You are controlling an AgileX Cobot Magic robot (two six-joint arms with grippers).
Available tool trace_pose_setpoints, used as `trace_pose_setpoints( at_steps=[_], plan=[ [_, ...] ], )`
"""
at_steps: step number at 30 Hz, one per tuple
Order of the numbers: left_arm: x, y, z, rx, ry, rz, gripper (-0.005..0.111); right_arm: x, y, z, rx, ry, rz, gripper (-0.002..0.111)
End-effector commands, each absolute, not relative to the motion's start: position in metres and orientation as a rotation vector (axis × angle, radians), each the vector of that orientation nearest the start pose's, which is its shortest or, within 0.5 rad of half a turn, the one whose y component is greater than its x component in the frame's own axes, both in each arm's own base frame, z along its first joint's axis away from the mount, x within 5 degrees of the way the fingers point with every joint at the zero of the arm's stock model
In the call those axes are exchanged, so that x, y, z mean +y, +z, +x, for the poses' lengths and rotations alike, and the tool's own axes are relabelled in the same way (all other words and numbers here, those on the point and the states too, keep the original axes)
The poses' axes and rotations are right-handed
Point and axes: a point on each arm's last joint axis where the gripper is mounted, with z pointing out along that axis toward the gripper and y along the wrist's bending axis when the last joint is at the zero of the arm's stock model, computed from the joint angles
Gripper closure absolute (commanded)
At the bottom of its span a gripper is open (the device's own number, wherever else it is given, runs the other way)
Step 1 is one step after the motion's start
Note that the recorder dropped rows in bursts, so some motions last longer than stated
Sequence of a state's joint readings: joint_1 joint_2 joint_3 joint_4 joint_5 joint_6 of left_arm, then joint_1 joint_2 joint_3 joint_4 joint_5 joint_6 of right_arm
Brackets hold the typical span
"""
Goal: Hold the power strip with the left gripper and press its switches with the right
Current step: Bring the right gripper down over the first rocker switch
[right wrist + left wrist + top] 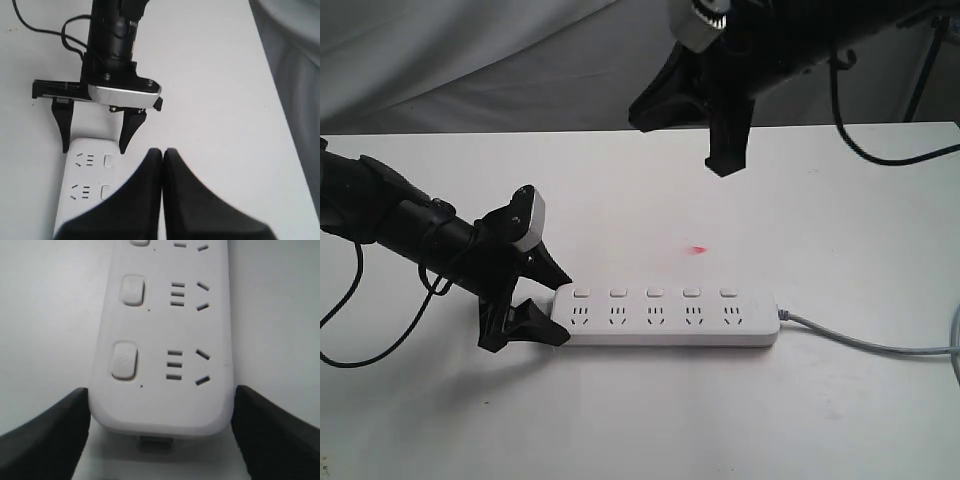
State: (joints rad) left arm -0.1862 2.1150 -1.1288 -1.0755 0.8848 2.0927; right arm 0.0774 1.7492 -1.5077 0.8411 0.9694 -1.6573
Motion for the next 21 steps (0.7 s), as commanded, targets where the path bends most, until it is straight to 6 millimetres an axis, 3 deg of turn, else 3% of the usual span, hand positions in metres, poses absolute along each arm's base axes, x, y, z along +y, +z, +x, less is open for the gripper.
trace_pose_setpoints(
  at_steps=[1,3,8,10,17,19,21],
  plan=[
    [-0.129,0.094,0.347,1.893,-0.747,1.69,0.107,0.089,0.289,0.392,1.768,0.374,-1.499,0.108],
    [-0.129,0.094,0.347,1.893,-0.747,1.69,0.107,0.089,0.266,0.402,1.813,0.402,-1.499,0.108],
    [-0.129,0.094,0.347,1.893,-0.747,1.69,0.107,0.092,0.239,0.421,1.867,0.444,-1.356,0.108],
    [-0.129,0.094,0.347,1.893,-0.747,1.69,0.107,0.093,0.235,0.422,1.875,0.457,-1.353,0.097],
    [-0.129,0.094,0.347,1.893,-0.747,1.69,0.107,0.095,0.234,0.424,1.878,0.435,-1.338,0.031],
    [-0.129,0.094,0.347,1.893,-0.747,1.69,0.107,0.098,0.234,0.423,1.872,0.431,-1.348,0.021],
    [-0.129,0.094,0.347,1.893,-0.747,1.69,0.107,0.101,0.234,0.423,1.868,0.424,-1.35,0.019]
  ],
)
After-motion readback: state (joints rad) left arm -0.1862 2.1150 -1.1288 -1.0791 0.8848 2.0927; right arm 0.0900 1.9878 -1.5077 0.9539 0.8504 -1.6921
